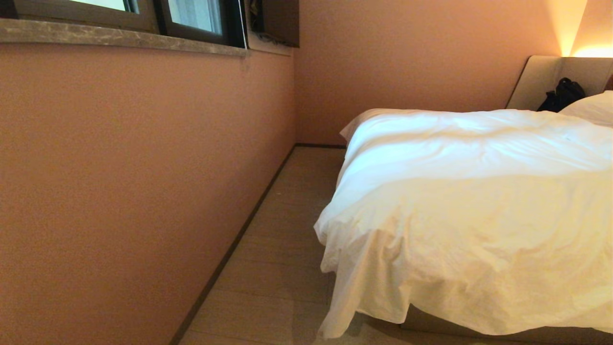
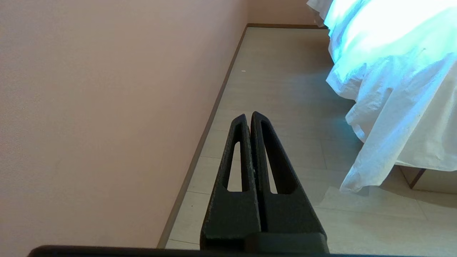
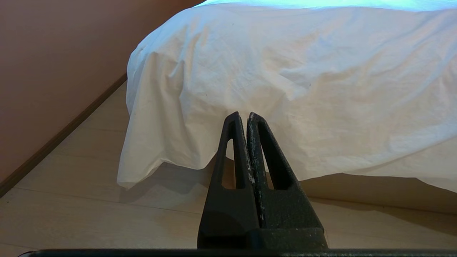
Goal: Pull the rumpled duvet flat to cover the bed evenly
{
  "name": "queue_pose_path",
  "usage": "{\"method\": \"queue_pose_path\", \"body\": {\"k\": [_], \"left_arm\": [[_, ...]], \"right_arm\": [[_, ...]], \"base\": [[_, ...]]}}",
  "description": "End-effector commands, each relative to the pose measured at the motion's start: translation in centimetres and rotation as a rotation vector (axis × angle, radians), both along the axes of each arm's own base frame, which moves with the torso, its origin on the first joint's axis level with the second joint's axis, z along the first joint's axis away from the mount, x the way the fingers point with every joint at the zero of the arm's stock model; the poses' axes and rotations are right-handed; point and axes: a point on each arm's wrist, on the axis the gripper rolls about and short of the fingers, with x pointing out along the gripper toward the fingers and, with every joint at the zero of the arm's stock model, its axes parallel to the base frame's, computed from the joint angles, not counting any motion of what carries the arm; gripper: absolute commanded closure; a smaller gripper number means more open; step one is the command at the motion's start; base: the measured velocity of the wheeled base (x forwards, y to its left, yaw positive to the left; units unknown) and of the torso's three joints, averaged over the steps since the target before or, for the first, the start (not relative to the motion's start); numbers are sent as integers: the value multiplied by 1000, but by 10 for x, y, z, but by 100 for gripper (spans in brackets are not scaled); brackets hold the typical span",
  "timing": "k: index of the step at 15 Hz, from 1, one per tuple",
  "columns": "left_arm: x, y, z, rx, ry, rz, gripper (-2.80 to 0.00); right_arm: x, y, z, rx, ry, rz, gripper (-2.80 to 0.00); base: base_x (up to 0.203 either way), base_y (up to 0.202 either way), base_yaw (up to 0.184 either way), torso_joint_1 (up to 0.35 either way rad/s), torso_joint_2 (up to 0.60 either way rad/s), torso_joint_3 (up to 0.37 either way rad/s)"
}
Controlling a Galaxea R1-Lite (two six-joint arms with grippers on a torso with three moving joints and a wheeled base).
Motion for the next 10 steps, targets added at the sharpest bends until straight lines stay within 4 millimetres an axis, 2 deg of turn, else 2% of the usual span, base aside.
{"method": "queue_pose_path", "body": {"k": [1,10], "left_arm": [[0,0,0,0,0,0,0],[0,0,0,0,0,0,0]], "right_arm": [[0,0,0,-1,1,1,0],[0,0,0,-1,1,1,0]], "base": [[0,0,0,0,0,0],[0,0,0,0,0,0]]}}
